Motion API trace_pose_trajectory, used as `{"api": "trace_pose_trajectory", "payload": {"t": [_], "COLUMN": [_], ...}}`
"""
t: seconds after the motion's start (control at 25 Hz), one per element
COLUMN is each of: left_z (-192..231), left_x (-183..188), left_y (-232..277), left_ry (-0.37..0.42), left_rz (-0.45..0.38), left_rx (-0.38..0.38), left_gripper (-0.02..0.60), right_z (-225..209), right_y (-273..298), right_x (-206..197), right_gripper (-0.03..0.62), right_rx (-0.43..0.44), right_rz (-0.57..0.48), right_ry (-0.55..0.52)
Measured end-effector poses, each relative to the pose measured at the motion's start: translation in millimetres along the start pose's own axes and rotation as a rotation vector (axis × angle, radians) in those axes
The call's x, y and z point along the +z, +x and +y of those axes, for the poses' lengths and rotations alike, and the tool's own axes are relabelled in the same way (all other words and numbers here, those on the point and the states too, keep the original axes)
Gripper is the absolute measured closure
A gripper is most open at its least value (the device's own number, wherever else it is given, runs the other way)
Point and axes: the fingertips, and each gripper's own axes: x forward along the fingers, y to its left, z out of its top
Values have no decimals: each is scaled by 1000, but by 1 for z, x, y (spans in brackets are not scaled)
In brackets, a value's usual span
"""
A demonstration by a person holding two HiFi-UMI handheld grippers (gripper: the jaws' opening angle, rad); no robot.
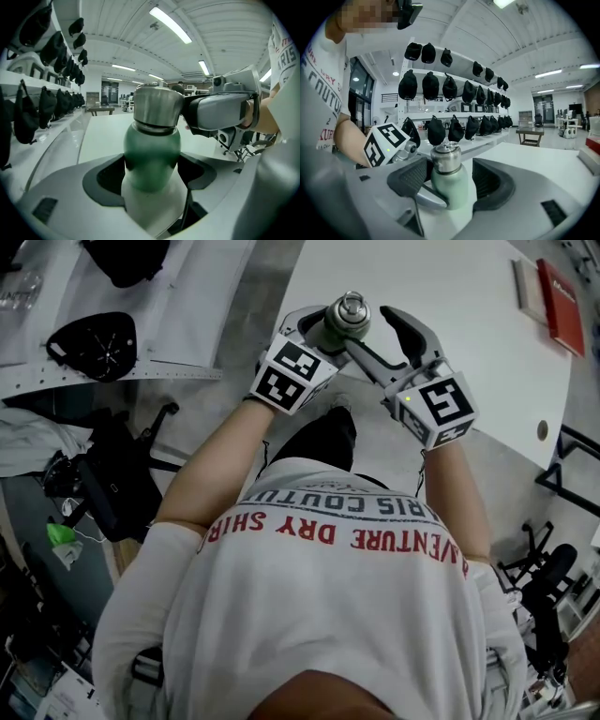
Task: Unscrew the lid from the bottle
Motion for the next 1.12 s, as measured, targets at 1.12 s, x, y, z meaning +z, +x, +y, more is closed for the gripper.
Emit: {"api": "trace_pose_trajectory", "payload": {"t": [1.12], "left_z": [2], "left_x": [2], "left_y": [1], "left_ry": [3], "left_rz": [-6], "left_rx": [21], "left_gripper": [219], "right_z": [3], "right_y": [20], "right_x": [9], "right_gripper": [361], "right_rx": [29], "right_rz": [20], "right_ry": [-111]}}
